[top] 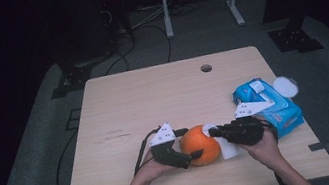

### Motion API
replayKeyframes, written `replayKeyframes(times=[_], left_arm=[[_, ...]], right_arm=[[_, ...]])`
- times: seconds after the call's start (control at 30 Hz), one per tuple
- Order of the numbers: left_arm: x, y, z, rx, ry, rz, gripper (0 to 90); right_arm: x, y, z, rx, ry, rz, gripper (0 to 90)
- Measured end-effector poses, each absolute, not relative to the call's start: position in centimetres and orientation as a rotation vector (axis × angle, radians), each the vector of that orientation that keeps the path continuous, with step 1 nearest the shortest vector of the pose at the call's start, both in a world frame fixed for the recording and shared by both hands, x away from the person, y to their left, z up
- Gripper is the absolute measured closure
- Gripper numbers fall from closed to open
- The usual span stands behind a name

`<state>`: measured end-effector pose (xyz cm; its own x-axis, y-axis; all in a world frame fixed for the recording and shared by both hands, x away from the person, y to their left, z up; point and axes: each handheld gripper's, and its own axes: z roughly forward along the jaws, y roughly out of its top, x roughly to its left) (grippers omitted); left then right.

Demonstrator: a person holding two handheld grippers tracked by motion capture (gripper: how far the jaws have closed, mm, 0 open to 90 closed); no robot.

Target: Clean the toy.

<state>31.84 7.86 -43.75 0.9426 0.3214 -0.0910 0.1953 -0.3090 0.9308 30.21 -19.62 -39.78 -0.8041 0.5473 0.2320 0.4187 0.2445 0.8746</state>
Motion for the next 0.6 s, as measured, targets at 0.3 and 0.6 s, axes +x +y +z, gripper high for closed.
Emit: replayKeyframes(times=[0.3,0.6], left_arm=[[31.1,6.9,-43.3,1.909,0.445,0.189,28.3],[31.2,7.2,-43.0,1.91,0.362,0.1,17.6]], right_arm=[[28.8,-17.9,-38.5,0.808,2.393,1.604,84.7],[29.7,-19.7,-39.0,0.888,2.356,1.595,84.7]])
